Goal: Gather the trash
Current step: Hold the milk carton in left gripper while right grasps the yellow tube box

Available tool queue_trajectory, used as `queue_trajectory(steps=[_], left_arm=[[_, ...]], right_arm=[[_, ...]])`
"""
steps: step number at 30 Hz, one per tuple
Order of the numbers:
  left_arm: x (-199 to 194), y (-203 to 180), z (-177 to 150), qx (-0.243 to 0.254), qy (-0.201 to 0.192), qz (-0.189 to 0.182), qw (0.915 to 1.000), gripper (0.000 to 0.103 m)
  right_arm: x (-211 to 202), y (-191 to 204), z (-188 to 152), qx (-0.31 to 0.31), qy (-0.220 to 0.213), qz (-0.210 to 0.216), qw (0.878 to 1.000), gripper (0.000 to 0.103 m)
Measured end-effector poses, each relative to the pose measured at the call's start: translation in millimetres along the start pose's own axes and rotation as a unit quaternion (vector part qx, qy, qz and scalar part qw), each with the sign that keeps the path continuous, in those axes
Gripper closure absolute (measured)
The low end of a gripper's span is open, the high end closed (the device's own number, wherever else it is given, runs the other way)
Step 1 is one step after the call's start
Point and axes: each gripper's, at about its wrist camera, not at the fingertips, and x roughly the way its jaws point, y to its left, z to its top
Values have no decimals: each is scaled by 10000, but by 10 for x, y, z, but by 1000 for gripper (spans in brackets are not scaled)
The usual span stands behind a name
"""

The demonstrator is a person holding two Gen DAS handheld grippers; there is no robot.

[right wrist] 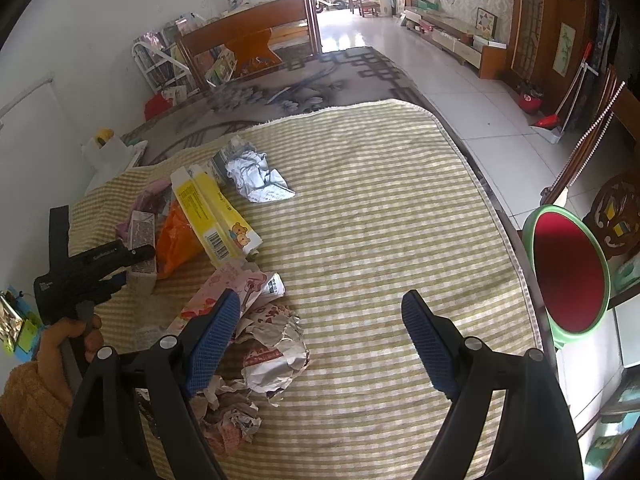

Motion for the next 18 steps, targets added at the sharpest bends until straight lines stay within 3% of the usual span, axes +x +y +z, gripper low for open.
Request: queue_trajectory(steps=[10, 18], left_arm=[[-606, -106, -309, 572, -621, 315, 9959, 52], [-757, -206, -481, 733, -703, 347, 9942, 52]], right_arm=[[402, 410, 365, -887, 40, 186, 9959, 23], [1017, 787, 641, -1500, 338, 226, 9879, 23]])
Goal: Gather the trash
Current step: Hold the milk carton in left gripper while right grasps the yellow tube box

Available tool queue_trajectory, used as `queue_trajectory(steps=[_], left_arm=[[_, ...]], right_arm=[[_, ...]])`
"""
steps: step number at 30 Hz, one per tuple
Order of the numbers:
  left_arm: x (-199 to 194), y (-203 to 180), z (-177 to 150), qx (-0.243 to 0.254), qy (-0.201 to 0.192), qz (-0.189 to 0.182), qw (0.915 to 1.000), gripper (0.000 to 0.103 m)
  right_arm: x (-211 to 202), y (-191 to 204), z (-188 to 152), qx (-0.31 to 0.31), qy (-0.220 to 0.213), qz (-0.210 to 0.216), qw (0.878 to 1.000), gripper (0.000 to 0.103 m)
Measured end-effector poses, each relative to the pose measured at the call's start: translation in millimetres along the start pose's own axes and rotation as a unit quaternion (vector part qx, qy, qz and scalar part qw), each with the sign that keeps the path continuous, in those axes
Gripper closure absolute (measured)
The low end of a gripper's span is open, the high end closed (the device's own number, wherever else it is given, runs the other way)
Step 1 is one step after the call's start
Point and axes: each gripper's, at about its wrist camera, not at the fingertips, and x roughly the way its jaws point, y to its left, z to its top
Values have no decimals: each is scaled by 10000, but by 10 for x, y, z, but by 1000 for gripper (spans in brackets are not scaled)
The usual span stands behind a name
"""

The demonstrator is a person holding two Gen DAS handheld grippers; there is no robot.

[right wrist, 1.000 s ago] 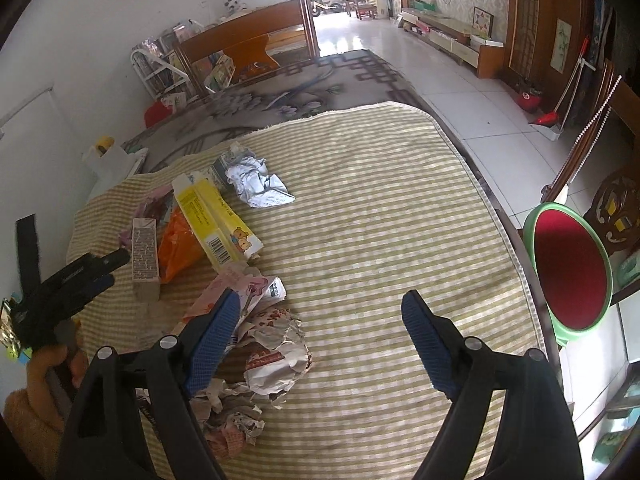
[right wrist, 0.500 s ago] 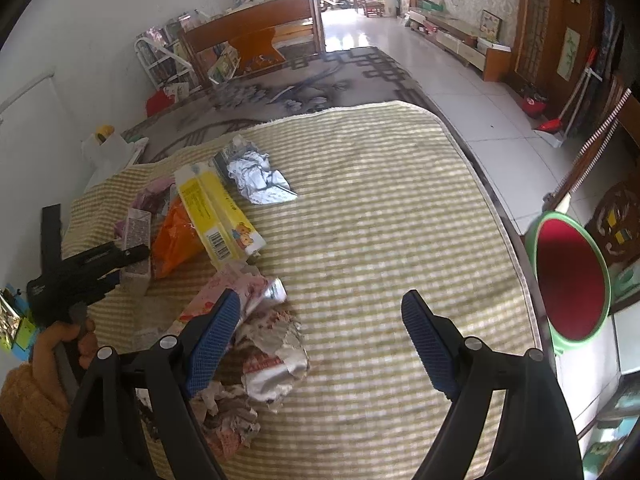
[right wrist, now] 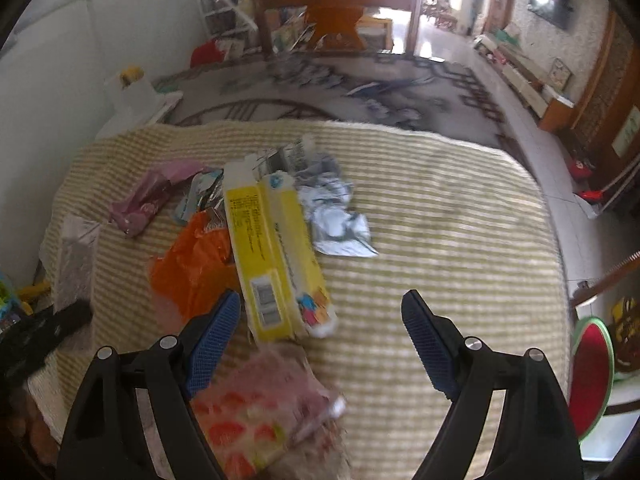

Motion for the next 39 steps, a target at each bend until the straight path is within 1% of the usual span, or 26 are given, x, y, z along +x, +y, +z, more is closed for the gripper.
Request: queue_trajectory(steps=[4, 7, 14, 15, 16, 17, 19, 21, 26, 28, 32, 34, 37, 39], left_arm=[[-27, -82, 23, 101, -72, -46, 9999, 52], [-73, -113, 25, 146, -149, -43, 9998, 52], [-233, -119, 4, 296, -341, 5, 9990, 52], [-247, -118, -6, 312, -349, -1, 9989, 52], [-263, -116, -19, 332, -361, -1, 9988, 52], [-284, -117, -30, 363, -386, 1, 9986, 52], [-311, -124, -43, 393, -411, -2, 9984, 52], [-319, -131, -41, 391, -424, -34, 9983, 52], [-376, -194, -19, 465, -518, -142, 9975, 52], [-377, -235, -2, 507, -539, -202, 9971, 52], [-355, -341, 7, 589, -501, -305, 9965, 52], [-337, -396, 9, 656, -485, -360, 9960, 52], [-326, -493, 25, 769, -487, -449, 9948, 52], [-324, -557, 34, 853, -493, -506, 9939, 52]], right_arm=[[259, 92, 83, -146, 243, 86, 9996, 23], [423, 107, 96, -27, 447, 215, 9988, 23], [572, 117, 125, 197, 594, 373, 9973, 24], [592, 130, 126, 190, 645, 407, 9969, 28], [606, 143, 123, 195, 700, 460, 9963, 39], [607, 150, 113, 195, 742, 466, 9960, 48], [582, 154, 103, 206, 770, 520, 9955, 57], [488, 146, 95, 218, 696, 585, 9956, 59], [5, 143, 6, 203, 237, 812, 9962, 60], [-229, 118, -78, 248, 42, 886, 9958, 60], [-568, 60, -247, 451, -239, 978, 9939, 60], [-716, 18, -316, 537, -424, 923, 9934, 60], [-978, -63, -389, 607, -880, 651, 9921, 60], [-1087, -104, -416, 645, -1048, 550, 9909, 60]])
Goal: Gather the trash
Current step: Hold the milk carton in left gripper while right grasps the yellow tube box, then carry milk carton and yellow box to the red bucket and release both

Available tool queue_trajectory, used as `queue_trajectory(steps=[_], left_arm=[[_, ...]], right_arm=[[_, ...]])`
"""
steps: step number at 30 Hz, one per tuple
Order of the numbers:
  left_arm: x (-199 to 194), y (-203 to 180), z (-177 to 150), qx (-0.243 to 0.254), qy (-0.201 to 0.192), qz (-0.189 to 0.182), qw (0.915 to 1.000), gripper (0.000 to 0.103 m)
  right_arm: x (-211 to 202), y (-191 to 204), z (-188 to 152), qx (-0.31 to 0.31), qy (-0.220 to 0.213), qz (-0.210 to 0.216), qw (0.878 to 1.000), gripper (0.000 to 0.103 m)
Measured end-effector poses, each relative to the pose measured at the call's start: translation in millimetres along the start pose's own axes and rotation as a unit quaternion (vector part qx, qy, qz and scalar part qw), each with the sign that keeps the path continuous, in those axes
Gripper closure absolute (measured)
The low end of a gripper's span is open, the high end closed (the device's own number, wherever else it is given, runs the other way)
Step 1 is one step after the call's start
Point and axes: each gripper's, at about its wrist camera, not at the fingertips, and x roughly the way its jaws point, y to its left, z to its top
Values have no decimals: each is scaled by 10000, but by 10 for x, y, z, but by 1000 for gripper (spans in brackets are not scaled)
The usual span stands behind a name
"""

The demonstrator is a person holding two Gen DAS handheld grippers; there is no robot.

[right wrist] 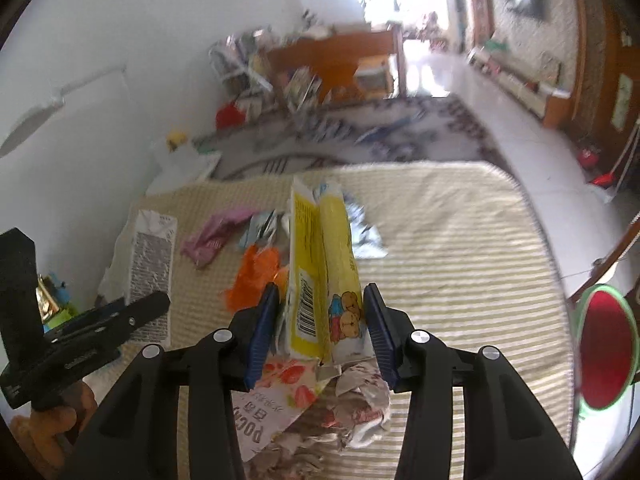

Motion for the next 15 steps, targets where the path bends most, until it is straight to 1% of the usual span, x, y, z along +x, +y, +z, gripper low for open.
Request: queue_trajectory(steps=[3, 8, 15], left_arm=[[18, -75, 8, 113, 3, -49, 9999, 52], [48, -142, 4, 208, 47, -130, 9997, 52], [39, -273, 21, 377, 51, -194, 9991, 52]], right_arm=[[-127, -71, -20, 92, -97, -79, 9999, 60], [-222, -241, -139, 468, -115, -103, 9988, 60], [-291, -454, -240, 717, -83, -377, 9967, 60]])
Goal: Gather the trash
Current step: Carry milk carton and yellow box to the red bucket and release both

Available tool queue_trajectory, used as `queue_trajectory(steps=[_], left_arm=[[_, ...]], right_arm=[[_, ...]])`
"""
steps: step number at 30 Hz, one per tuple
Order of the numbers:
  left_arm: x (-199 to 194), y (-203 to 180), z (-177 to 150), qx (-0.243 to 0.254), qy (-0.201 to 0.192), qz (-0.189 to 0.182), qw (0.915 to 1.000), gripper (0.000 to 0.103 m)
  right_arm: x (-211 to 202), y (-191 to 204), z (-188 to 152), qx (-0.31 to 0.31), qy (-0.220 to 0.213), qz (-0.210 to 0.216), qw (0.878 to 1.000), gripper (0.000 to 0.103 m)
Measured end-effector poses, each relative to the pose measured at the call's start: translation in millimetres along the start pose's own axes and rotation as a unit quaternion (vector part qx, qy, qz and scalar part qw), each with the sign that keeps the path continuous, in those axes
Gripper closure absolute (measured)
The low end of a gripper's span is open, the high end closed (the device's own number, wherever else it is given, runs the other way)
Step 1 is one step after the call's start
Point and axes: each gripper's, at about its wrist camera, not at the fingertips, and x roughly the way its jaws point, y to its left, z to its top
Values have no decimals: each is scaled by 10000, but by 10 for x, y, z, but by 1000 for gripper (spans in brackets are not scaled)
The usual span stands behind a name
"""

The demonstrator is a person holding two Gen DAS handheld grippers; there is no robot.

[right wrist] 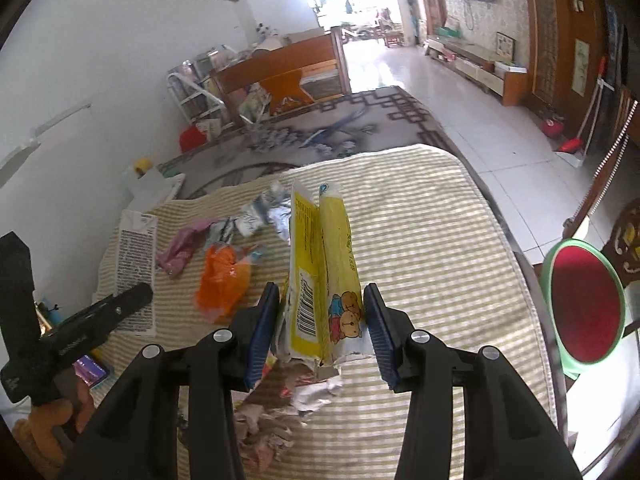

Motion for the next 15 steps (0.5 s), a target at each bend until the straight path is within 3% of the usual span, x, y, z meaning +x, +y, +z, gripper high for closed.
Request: queue_trajectory(steps=[15], left_arm=[[65, -367, 17, 227, 19, -108, 9997, 52]], right_arm=[[-151, -339, -82, 212, -80, -61, 9997, 60]])
